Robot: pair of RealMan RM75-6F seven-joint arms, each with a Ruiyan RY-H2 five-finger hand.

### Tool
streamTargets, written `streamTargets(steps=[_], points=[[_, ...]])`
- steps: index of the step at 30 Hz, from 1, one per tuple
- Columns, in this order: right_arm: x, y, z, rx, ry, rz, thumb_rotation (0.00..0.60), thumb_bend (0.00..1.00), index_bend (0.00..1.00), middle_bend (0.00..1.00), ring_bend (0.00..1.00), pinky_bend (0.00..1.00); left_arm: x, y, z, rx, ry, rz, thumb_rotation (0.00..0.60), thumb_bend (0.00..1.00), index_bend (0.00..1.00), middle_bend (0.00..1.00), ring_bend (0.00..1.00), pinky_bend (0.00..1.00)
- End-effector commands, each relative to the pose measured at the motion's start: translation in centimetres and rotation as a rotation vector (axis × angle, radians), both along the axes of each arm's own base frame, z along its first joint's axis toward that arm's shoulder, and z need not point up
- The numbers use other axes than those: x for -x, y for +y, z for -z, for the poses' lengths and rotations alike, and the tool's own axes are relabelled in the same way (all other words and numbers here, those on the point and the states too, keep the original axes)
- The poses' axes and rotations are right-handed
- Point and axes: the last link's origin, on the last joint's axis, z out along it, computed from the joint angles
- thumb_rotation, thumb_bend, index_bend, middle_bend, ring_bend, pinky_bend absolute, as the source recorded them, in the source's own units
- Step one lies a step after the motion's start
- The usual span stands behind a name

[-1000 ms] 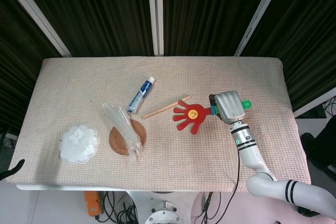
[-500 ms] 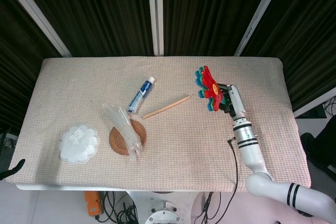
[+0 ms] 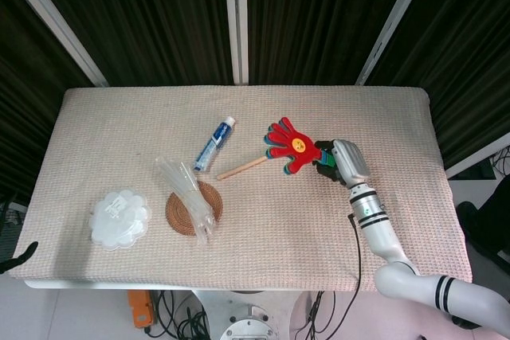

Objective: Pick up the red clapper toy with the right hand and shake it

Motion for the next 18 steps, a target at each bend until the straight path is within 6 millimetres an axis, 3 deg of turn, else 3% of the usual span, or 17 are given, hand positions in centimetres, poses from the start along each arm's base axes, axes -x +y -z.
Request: streamTargets(steps=[1,8,18], points=[[0.7,0.4,1.3,0.094,0.48,-0.167,0.6,0.89,1.0,1.0,1.0,1.0,0.0,0.0,0.0,0.0,-0.001,0.001,0.6,0.21,0.06,0.09,0.0,0.13],[1.6,0.7,2.2,0.077,0.572,-0.139,0.6,0.89,1.0,1.0,1.0,1.0,0.1,-0.1,0.0,0.0,-0.002,-0.004,0.6,0.21,0.06,0.09,0.0,0.13],[1.9,2.3,4.1,0.042,0.475,-0.111,0.6,0.85,1.0,1.0,1.0,1.0,0.0,-0.1,0.1,0.002,-0.002,-0.002,0.6,0.21,0.06,0.09,0.0,0.13]])
